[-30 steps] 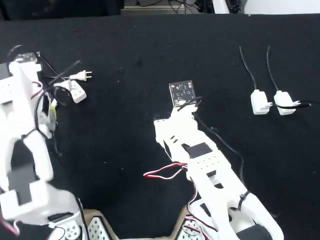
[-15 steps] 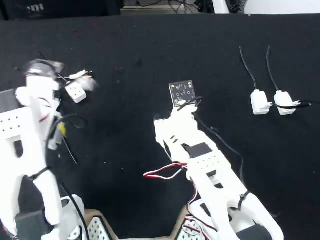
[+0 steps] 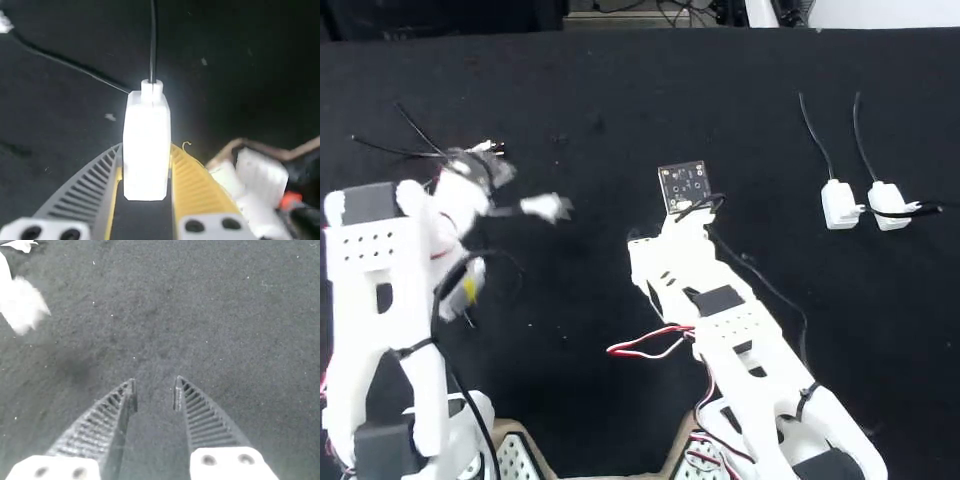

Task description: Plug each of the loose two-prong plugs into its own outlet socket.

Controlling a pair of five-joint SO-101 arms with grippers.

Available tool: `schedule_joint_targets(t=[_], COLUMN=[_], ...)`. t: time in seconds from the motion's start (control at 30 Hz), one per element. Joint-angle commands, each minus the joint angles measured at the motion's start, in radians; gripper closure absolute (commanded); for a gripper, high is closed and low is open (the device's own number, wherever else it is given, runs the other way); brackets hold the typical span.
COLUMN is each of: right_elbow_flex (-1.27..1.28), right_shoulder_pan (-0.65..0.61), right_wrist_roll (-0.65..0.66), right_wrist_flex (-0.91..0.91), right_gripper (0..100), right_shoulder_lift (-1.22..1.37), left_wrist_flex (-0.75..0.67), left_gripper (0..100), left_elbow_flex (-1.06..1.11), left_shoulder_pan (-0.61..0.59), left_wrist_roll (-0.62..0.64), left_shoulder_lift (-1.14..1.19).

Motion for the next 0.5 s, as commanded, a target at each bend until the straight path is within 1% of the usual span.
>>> schedule_joint_targets(t=[0.0, 0.1, 0.2, 0.27, 0.4, 0.47], right_elbow_flex=[-0.007, -0.007, -0.007, -0.005, -0.005, -0.005], right_shoulder_pan=[-0.005, -0.005, -0.005, -0.003, -0.003, -0.003], right_wrist_roll=[0.0, 0.0, 0.0, 0.0, 0.0, 0.0], right_wrist_flex=[-0.025, -0.025, -0.025, -0.025, -0.025, -0.025], right_gripper=[87.9, 87.9, 87.9, 87.9, 87.9, 87.9], right_shoulder_lift=[-0.036, -0.036, -0.036, -0.036, -0.036, -0.036], left_wrist_flex=[0.003, -0.077, -0.209, -0.272, -0.318, -0.313], left_gripper=[97, 97, 97, 97, 96, 90], left_elbow_flex=[0.088, 0.15, 0.219, 0.272, 0.344, 0.344], left_shoulder_pan=[0.056, 0.099, 0.125, 0.14, 0.185, 0.185], left_wrist_roll=[-0.14, -0.089, 0.031, 0.084, 0.106, 0.106], left_shoulder_lift=[-0.026, -0.026, -0.026, -0.026, -0.026, -0.026])
